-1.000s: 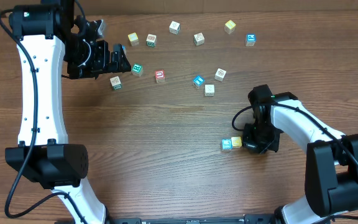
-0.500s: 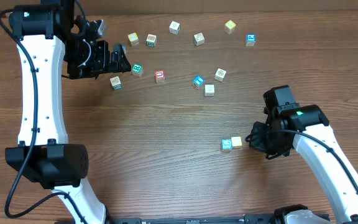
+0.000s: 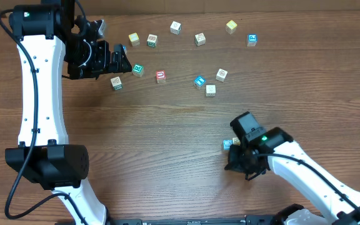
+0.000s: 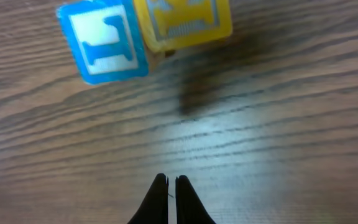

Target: Form a horizontal line

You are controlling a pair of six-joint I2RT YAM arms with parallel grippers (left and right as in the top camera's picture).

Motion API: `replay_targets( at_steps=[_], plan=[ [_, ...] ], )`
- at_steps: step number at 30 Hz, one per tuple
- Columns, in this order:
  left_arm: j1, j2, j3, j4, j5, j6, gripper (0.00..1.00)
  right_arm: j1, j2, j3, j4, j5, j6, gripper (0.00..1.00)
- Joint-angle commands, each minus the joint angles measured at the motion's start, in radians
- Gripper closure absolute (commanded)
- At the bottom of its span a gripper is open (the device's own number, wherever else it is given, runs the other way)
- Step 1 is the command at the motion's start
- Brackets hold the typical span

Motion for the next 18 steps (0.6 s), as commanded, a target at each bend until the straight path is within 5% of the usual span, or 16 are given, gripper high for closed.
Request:
replay_targets(
  at_steps=[1,18],
  plan=[
    [-0.006,0.010,0.021,0.002,0.000,-0.002,0.01,0.016,0.000,-0.041,0.061,-0.002,0.036,0.96],
    [-0.006,0.010,0.021,0.002,0.000,-0.002,0.01,0.017,0.000,-0.072,0.195,0.082,0.035,0.96]
  ],
)
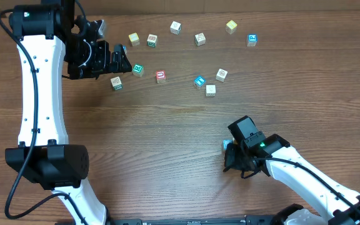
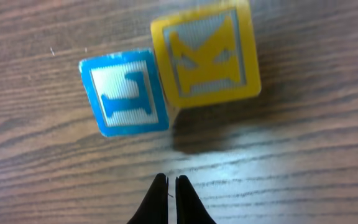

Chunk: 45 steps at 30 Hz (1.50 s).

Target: Form a horizontal line

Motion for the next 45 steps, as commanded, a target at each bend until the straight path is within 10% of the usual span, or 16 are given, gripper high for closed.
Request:
replay_targets(
  at_steps=[1,45],
  plan=[
    [-0.006,0.010,0.021,0.002,0.000,-0.002,0.00,0.006,-0.001,-0.009,0.018,0.060,0.002,0.96],
    [-0.006,0.010,0.021,0.002,0.000,-0.002,0.01,0.006,0.001,-0.009,0.072,0.096,-0.032,0.96]
  ],
)
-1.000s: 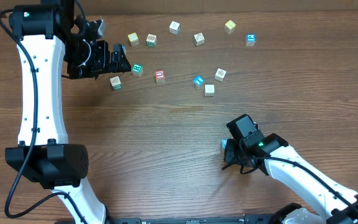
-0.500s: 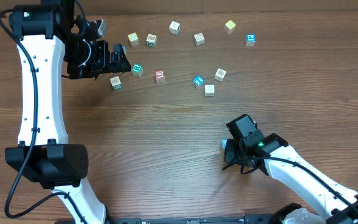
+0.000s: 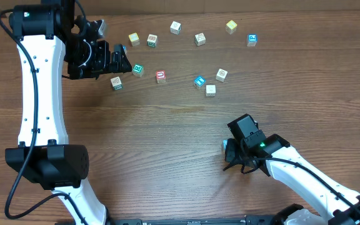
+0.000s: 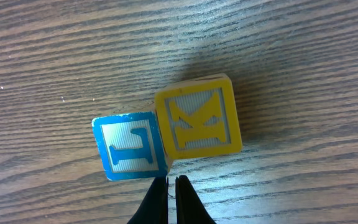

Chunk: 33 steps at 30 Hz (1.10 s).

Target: Form a horizontal line

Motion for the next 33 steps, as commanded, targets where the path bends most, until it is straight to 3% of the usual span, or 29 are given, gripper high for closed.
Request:
replay_targets(
  at_steps=[1,27,33],
  plan=[
    [-0.006,0.010,0.021,0.002,0.000,-0.002,0.00,0.007,0.001,-0.009,0.006,0.001,-0.007,0.96],
    [-0.006,0.010,0.021,0.002,0.000,-0.002,0.00,0.007,0.001,-0.005,0.000,-0.033,-0.007,0.96],
    [-0.006,0.010,0.021,0.002,0.000,-0.002,0.00,0.002,0.001,0.163,-0.121,-0.034,-0.043,0.96]
  ],
)
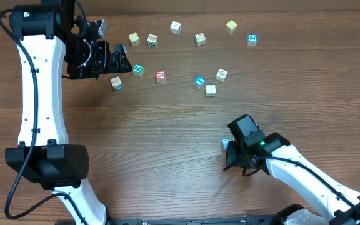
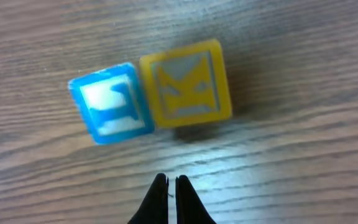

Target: Form a horizontal line

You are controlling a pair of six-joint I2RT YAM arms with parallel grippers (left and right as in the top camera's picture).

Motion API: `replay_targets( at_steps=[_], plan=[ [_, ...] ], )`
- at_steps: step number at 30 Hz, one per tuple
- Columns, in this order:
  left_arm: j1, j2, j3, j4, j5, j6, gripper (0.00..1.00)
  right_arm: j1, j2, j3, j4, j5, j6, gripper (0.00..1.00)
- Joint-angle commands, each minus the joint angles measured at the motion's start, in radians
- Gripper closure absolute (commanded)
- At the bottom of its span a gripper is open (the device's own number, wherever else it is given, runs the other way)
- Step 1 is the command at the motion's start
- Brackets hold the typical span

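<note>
A blue letter block [image 2: 110,104] and a yellow K block [image 2: 185,83] lie side by side and touching on the wooden table, in a slightly tilted row. My right gripper [image 2: 171,179] is shut and empty, its tips a short way in front of the pair. In the overhead view only the blue block [image 1: 225,144] peeks out beside the right gripper [image 1: 232,162]; the yellow one is hidden under the arm. My left gripper [image 1: 125,61] hovers at the far left by a green block [image 1: 138,69]; its jaws are unclear.
Several more letter blocks are scattered across the far half of the table, among them a red one [image 1: 160,76], a teal one [image 1: 199,81] and a blue one [image 1: 252,39]. The left arm's base [image 1: 49,165] stands at the near left.
The right gripper's shut tips were at the seam on the near edge of the two blocks; now they are drawn back from them. The blue block sits more squarely beside the yellow one.
At first the blue and yellow blocks sat at the top edge of the wrist view, far from the shut right gripper. They then showed nearer, then right at the tips. Now the tips are apart from them again. The left arm has not moved.
</note>
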Motion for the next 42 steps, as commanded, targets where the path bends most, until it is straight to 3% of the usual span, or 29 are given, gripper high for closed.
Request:
replay_targets(
  at_steps=[1,11,19,33,42],
  plan=[
    [-0.006,0.010,0.021,0.002,0.000,-0.002,0.00,0.002,-0.002,0.148,-0.008,-0.009,-0.042,0.96],
    [-0.006,0.010,0.021,0.002,0.000,-0.002,0.01,0.002,0.049,0.224,0.201,0.021,-0.071,0.96],
    [-0.006,0.010,0.021,0.002,0.000,-0.002,0.00,0.013,0.228,0.224,0.193,-0.092,-0.150,0.96],
    [-0.006,0.010,0.021,0.002,0.000,-0.002,0.00,0.058,0.235,0.225,0.162,-0.085,-0.349,0.96],
    [-0.006,0.010,0.021,0.002,0.000,-0.002,0.01,0.095,0.247,0.224,0.137,-0.053,-0.380,0.96]
  ],
)
